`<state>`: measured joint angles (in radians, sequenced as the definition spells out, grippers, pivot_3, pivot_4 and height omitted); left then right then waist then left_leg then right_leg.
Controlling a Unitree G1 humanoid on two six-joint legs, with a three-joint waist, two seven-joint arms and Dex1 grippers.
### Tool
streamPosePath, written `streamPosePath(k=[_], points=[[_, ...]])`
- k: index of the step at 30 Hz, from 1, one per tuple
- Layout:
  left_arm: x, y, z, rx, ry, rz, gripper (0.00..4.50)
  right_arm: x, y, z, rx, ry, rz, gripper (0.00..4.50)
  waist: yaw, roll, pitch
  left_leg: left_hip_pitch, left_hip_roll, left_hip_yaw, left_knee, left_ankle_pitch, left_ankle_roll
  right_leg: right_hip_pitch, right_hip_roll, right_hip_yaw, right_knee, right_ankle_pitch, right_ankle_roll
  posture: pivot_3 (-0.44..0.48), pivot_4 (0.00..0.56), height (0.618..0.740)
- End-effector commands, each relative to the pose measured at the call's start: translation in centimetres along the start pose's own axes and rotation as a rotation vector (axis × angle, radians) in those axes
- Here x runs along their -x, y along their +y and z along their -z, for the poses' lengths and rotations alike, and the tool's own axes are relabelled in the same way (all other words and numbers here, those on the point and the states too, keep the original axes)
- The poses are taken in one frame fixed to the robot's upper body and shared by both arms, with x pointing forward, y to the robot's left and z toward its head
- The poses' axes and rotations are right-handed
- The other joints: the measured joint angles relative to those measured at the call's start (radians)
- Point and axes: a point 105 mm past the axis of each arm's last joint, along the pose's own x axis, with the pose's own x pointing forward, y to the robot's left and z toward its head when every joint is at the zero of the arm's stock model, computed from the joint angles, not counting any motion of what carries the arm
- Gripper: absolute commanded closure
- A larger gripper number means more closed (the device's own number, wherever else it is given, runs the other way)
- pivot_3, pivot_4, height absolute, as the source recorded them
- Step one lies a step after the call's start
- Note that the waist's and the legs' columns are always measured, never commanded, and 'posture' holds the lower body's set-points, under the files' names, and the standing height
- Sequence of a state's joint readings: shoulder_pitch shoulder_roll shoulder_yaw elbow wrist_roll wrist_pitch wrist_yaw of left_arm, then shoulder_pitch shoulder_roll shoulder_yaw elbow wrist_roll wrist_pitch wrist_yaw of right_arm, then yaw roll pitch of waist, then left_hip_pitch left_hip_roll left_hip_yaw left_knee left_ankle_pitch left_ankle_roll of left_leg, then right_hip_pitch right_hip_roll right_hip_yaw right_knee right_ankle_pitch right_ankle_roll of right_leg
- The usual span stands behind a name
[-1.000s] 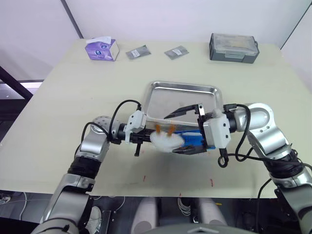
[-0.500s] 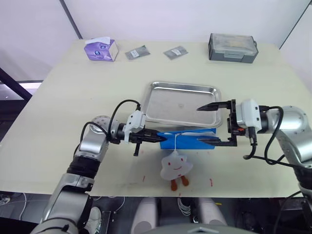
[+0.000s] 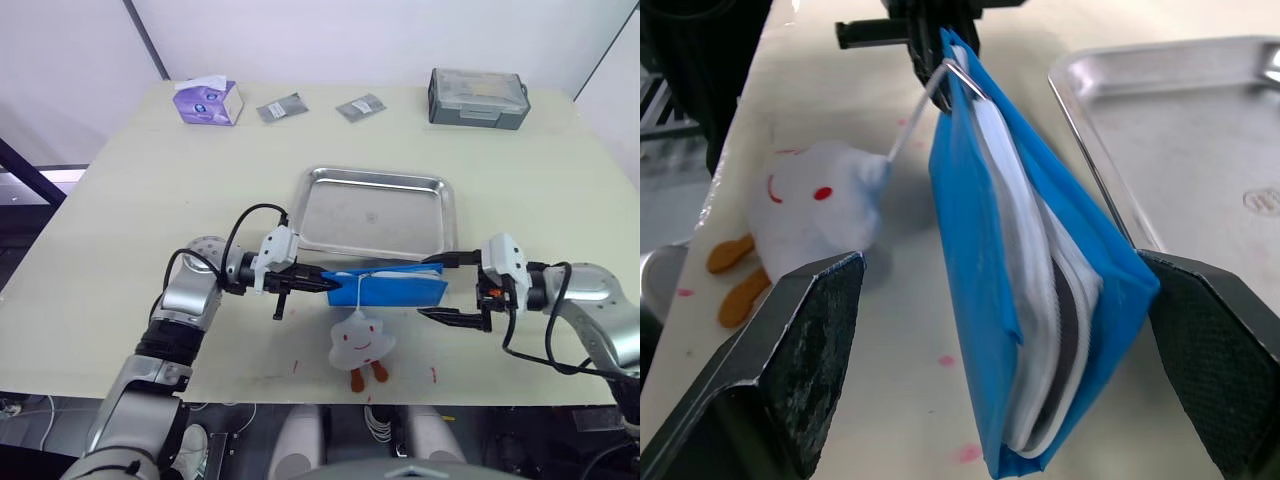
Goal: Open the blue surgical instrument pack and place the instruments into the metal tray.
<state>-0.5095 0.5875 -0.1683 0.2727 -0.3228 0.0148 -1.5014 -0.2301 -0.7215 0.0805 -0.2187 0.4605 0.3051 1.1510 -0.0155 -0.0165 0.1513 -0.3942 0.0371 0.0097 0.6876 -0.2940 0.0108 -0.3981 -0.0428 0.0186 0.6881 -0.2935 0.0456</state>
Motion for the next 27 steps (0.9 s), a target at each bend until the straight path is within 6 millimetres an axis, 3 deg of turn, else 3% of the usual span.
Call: streamPosePath(k=[1,3,9,15,19,22,25,27], points=[[0.2,0.0,0.3,0.004,0.034,0.008,4.5,0.1,-0.2,-0.7,0.017,-0.034,0.004,0.57,0.0,0.0,0.0,0.0,0.0,0.0,0.0,0.0,0.0,0.0,0.0,0.0,0.0,0.0,0.0,0.0,0.15,0.74],[0.2,0.0,0.3,0.003,0.034,0.009,4.5,0.3,-0.2,-0.4,0.005,-0.031,-0.001,1.31,0.0,0.0,0.0,0.0,0.0,0.0,0.0,0.0,0.0,0.0,0.0,0.0,0.0,0.0,0.0,0.0,0.15,0.74],[0.4,0.0,0.3,0.003,0.039,0.007,4.5,0.6,-0.2,0.0,0.005,-0.023,-0.007,4.46,0.0,0.0,0.0,0.0,0.0,0.0,0.0,0.0,0.0,0.0,0.0,0.0,0.0,0.0,0.0,0.0,0.15,0.74],[0.6,0.7,-0.4,0.011,0.018,-0.031,4.5,0.5,-0.2,0.0,0.001,-0.033,-0.011,4.46,0.0,0.0,0.0,0.0,0.0,0.0,0.0,0.0,0.0,0.0,0.0,0.0,0.0,0.0,0.0,0.0,0.15,0.74],[1.6,0.7,-1.3,0.025,-0.003,-0.054,2.98,0.4,-0.2,0.2,-0.007,-0.037,-0.009,4.5,-0.001,0.0,0.0,0.0,0.0,0.0,0.0,0.0,0.0,0.0,0.0,0.0,0.0,0.0,0.0,0.0,0.15,0.74],[4.2,0.1,-2.3,0.058,-0.025,-0.089,1.9,0.5,-0.2,0.2,-0.013,-0.046,-0.003,4.5,-0.003,0.0,0.0,0.0,0.0,0.0,0.0,0.0,0.0,0.0,0.0,0.0,0.0,0.0,0.0,0.0,0.15,0.74],[5.4,-1.7,-2.9,0.118,-0.044,-0.048,0.63,0.6,-0.3,0.3,-0.019,-0.055,0.004,4.5,0.001,0.001,0.001,0.0,0.001,-0.001,0.0,0.0,0.0,-0.001,0.0,0.0,0.0,0.0,0.0,0.0,0.15,0.74],[5.4,-3.0,-3.2,0.154,-0.055,-0.012,0.02,0.6,-0.3,0.3,-0.02,-0.058,0.004,4.5,0.002,0.001,0.001,0.0,0.001,0.0,0.0,0.0,0.0,0.0,-0.001,0.0,0.0,0.0,0.0,0.0,0.15,0.74]])
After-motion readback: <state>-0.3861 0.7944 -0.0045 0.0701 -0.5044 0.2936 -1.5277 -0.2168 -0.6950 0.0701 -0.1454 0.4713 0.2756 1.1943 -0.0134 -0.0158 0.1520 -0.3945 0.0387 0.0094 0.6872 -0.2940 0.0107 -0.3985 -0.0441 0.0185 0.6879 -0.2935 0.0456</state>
